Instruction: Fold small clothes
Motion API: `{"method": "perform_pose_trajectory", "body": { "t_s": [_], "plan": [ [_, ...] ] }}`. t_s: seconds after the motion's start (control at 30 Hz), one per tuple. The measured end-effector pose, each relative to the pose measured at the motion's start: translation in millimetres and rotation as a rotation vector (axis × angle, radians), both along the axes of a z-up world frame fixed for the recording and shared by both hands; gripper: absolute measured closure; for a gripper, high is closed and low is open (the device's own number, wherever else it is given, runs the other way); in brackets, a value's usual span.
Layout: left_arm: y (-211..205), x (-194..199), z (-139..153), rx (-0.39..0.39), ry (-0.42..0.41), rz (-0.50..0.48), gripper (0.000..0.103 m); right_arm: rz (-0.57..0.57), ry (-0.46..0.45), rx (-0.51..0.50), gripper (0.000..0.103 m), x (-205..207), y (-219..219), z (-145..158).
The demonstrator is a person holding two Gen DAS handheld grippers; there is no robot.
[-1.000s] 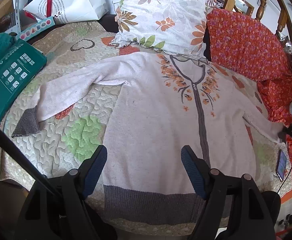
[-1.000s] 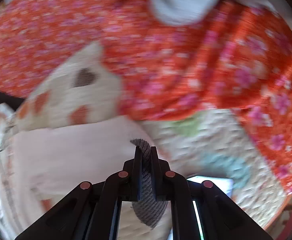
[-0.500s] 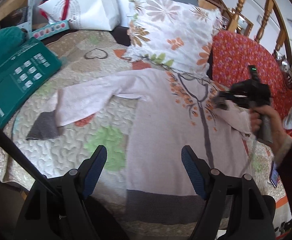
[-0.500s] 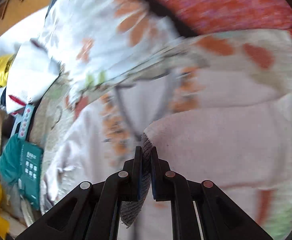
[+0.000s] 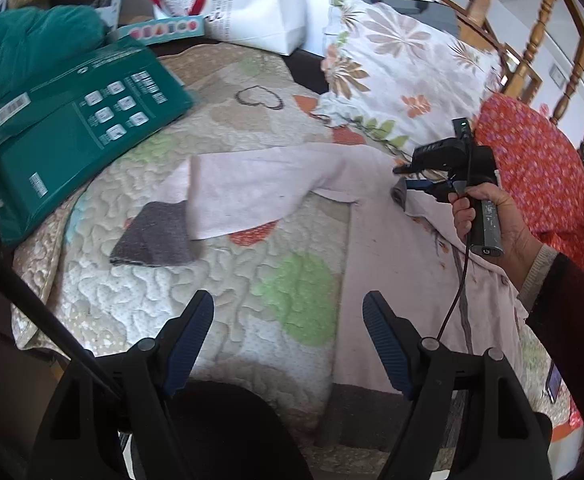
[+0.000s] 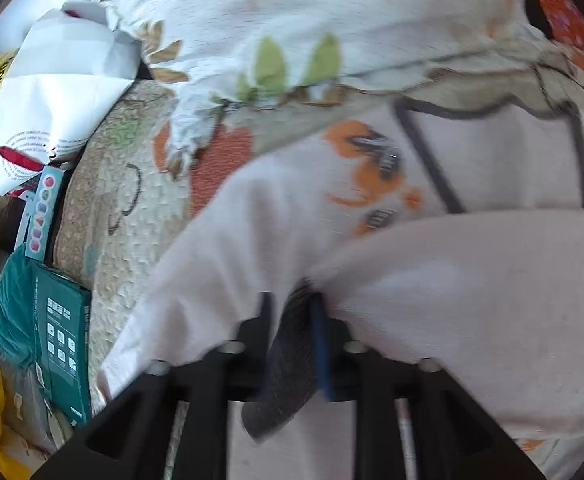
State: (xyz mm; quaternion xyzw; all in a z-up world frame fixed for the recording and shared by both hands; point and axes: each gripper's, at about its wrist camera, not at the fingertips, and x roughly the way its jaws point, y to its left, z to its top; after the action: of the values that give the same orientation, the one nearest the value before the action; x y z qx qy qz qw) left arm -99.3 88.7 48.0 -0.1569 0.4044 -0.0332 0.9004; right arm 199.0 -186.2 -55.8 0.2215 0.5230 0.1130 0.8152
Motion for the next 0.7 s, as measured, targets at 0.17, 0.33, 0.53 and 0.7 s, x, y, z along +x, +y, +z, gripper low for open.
{"method": "perform_pose_trajectory", "body": {
  "t_s": [0.17, 0.33, 0.53, 0.7],
  "plan": [
    [28.8, -5.5, -3.1, -0.019, 0.005, 0.077, 0.027, 0.116, -0.08, -0.082, 0.056, -22.0, 38.7, 28.4],
    [67.9, -22.2, -7.9, -0.028, 0.015, 0.185, 0.027, 0.358, -0.128, -0.131, 0.056, -66.1, 114.6, 40.3],
    [111.4, -58.2, -20.2, -0.044, 0.046, 0.293, 0.027, 0.426, -0.194, -0.362, 0.056, -88.5, 174.6, 28.8],
    [131.3, -75.8, -29.6, -0.055, 0.06, 0.336, 0.027, 0.369, -0.211, -0.683, 0.056, -57.0, 147.5, 5.3]
  ]
}}
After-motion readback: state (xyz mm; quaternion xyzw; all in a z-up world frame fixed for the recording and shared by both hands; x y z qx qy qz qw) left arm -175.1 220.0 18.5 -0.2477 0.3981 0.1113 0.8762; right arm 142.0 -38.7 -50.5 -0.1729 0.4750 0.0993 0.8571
